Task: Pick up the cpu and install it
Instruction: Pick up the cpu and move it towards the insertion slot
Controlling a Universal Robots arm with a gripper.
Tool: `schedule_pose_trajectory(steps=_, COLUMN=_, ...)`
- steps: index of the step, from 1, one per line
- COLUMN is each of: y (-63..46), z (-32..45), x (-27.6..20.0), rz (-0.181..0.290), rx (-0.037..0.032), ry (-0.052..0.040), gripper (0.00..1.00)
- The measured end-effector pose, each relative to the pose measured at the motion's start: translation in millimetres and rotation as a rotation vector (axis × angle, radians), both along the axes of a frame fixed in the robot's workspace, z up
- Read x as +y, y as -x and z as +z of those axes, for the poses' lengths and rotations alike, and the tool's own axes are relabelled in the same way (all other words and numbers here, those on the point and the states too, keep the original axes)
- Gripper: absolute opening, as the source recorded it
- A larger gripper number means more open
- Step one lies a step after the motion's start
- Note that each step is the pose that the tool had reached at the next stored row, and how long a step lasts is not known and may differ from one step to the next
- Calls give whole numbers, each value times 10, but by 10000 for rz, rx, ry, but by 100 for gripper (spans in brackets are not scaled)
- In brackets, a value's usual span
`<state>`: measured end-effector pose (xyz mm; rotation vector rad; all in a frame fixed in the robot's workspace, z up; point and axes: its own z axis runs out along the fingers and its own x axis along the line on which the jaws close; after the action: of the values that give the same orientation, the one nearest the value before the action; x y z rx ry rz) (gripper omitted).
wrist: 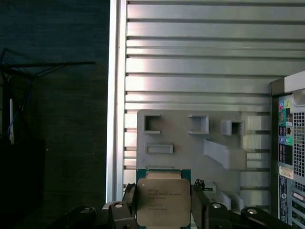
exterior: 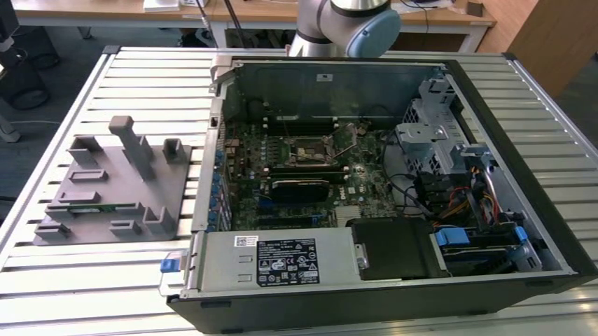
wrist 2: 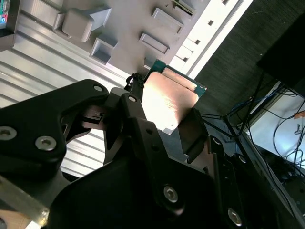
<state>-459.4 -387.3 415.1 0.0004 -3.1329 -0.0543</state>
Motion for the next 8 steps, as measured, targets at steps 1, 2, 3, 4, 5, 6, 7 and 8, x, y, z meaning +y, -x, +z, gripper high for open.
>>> schedule_pose_trajectory(steps=1, y=0, z=0, x=0, rz=0, rx=1, ry=0, gripper=54)
schedule_pose_trajectory(steps=2, y=-1, z=0, x=0, rz=0, rx=0, ry=0, gripper=54)
schedule_pose_trajectory(steps=3, y=-11, z=3, x=1, rz=0, rx=4, ry=0, gripper=54)
schedule_pose_trajectory(steps=4, y=-24, z=2, x=1, rz=-1, rx=3, ry=-3, gripper=54)
schedule_pose_trajectory(steps=5, y=-38, z=0, x=0, rz=0, rx=0, ry=-5, gripper=54)
schedule_pose_trajectory(steps=6, y=-56, z=1, x=0, rz=0, rx=1, ry=-4, gripper=54)
schedule_pose_trajectory(steps=7, y=-75, z=0, x=0, rz=0, rx=1, ry=-5, gripper=54)
schedule_pose_trajectory(steps=8, y=-97, z=0, x=0, rz=0, rx=1, ry=-5, gripper=54)
